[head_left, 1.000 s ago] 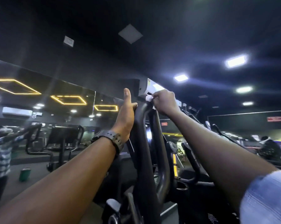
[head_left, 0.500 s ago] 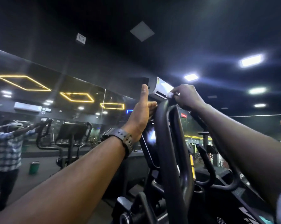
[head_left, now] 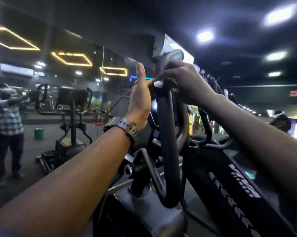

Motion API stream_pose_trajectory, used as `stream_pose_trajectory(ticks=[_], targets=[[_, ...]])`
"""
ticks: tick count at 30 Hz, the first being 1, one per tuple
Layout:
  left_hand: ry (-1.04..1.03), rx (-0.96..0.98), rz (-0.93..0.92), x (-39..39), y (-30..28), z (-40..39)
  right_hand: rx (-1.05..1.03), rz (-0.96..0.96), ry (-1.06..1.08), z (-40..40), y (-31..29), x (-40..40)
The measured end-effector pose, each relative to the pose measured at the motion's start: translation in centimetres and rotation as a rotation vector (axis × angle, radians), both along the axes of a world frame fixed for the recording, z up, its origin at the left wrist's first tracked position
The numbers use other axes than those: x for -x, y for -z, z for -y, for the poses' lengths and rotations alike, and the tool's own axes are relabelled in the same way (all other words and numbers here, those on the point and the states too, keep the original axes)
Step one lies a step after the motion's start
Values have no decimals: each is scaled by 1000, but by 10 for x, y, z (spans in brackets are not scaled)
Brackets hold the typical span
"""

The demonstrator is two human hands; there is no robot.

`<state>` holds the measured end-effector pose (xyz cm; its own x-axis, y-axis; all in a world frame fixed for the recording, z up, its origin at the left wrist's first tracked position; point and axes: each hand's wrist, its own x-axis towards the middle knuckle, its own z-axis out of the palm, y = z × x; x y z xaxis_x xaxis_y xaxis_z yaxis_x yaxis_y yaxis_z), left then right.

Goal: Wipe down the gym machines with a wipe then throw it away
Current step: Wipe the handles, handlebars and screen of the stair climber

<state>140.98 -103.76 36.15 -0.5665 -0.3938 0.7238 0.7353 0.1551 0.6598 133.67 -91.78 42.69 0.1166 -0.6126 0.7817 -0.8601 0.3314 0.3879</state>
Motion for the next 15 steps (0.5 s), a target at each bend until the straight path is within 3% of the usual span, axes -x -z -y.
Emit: stream_pose_trajectory(ticks=[6, 10, 15], targets=[[-7, -49, 44, -7, 66, -23, 22, 37, -85, -27, 105, 0], [8, -191, 80, -12, 127, -53, 9, 61, -77, -47, 171, -2], [-95, -297, 155, -8, 184, -87, 55, 197, -165, -60, 232, -3]])
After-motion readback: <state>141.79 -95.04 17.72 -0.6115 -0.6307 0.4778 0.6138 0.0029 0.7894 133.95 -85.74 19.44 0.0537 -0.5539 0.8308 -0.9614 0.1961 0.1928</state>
